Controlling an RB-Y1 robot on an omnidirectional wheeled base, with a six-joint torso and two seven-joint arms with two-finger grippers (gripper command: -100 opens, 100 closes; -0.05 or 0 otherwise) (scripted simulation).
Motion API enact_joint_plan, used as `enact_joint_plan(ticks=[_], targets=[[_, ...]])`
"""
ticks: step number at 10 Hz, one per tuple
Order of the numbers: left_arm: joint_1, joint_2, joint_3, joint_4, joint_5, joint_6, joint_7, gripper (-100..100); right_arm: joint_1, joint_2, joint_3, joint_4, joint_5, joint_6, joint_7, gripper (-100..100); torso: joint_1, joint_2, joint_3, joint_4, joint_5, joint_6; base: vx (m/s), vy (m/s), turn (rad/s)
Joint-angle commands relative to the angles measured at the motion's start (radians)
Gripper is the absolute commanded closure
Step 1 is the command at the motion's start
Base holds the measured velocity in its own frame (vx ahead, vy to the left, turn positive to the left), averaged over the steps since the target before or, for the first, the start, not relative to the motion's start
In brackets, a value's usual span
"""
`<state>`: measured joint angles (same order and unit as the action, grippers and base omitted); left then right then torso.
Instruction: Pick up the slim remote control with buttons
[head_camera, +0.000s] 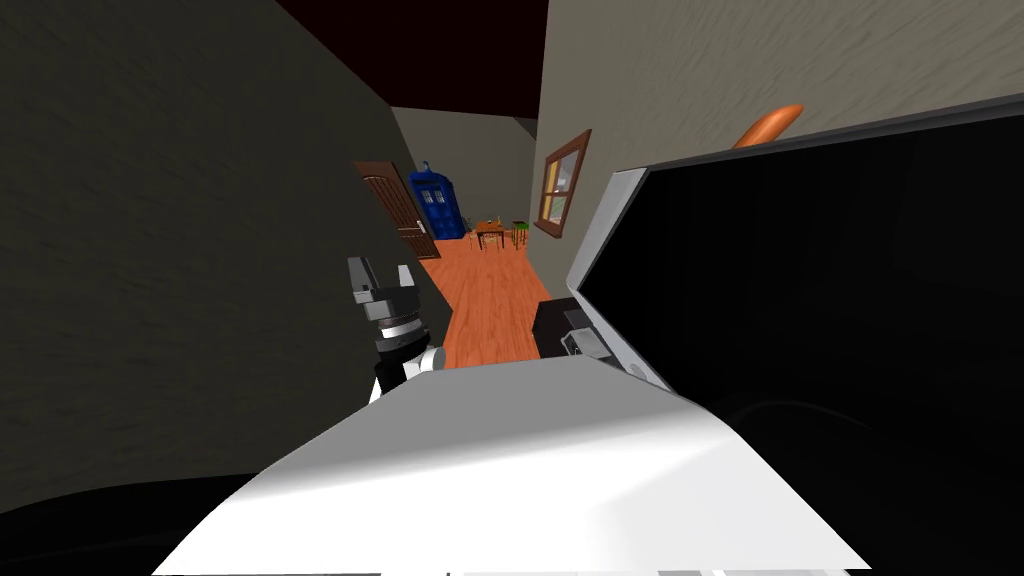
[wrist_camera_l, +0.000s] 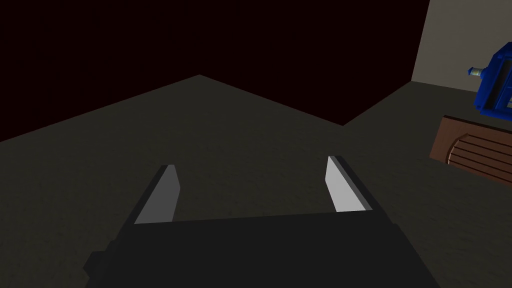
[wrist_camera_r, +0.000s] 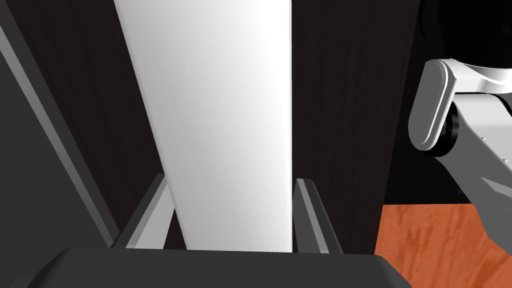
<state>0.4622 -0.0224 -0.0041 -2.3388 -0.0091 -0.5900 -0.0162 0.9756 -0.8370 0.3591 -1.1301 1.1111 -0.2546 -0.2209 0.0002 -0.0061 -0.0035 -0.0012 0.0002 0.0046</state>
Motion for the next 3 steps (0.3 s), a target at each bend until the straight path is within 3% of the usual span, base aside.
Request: enact_joint_plan(ticks=[1,2,3], targets=[[0.000,0.000,0.000,0.000,0.000,0.000,0.000,0,0.032,-0.020,-0.026,-0.024,0.005,-0.015,-0.004,100,0.000,0.000,0.000,0.000,0.000,0.000,0.052,0.034,-0.059],[0.000,0.000,0.000,0.000,0.000,0.000,0.000,0,0.022,-0.021,-0.008,-0.025,0.005,-0.001,-0.015,100,0.001,-0.001,-0.001,0.000,0.000,0.000,0.022,0.013,-0.013],[0.000,0.000,0.000,0.000,0.000,0.000,0.000,0,0.025,-0.023,-0.010,-0.028,0.005,-0.002,-0.018,0,0.000,0.000,0.000,0.000,0.000,0.000,0.000,0.000,0.000]])
